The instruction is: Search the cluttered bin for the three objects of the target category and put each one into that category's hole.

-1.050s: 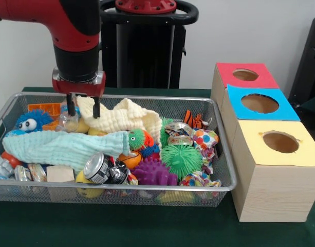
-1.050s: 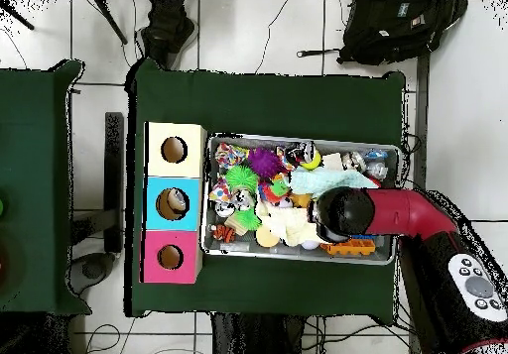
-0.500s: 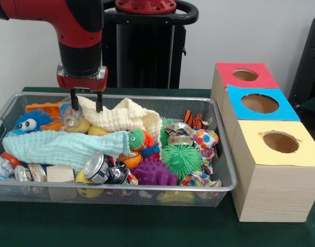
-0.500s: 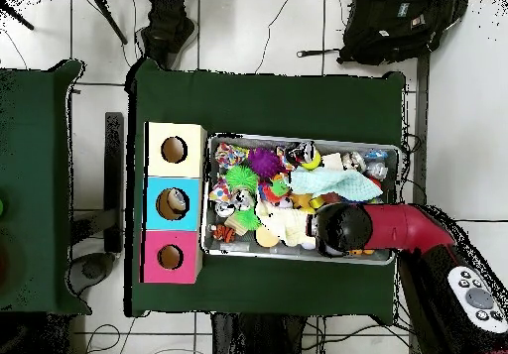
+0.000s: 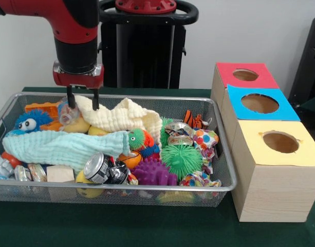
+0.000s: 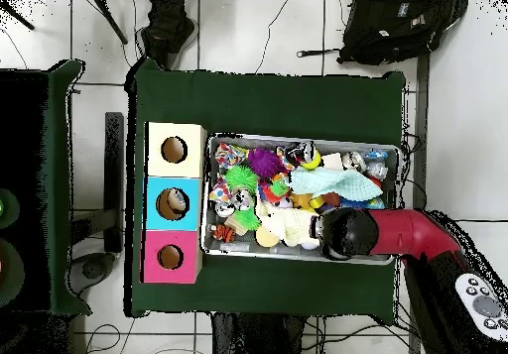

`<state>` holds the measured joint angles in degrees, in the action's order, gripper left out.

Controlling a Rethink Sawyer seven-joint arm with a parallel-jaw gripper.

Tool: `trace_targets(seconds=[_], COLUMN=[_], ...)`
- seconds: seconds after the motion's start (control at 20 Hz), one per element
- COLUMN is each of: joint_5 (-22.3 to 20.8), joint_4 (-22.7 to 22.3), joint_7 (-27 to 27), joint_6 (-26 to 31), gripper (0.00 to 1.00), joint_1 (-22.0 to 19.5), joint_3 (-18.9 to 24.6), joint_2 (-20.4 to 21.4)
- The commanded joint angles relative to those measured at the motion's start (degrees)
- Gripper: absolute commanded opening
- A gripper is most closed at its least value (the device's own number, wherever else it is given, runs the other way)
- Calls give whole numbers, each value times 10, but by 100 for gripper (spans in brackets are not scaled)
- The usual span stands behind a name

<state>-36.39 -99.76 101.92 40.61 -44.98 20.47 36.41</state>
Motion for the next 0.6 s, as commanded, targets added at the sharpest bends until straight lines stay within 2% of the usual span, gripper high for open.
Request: trace_targets(seconds=[0.05, 0.6], joint_5=[-41, -31], joint_4=[-26, -13], joint_7=[-137, -133], joint_6=[2, 24], gripper=[100, 100], joint_1=[-41, -47], joint_3=[37, 50], joint_2=[-7, 3])
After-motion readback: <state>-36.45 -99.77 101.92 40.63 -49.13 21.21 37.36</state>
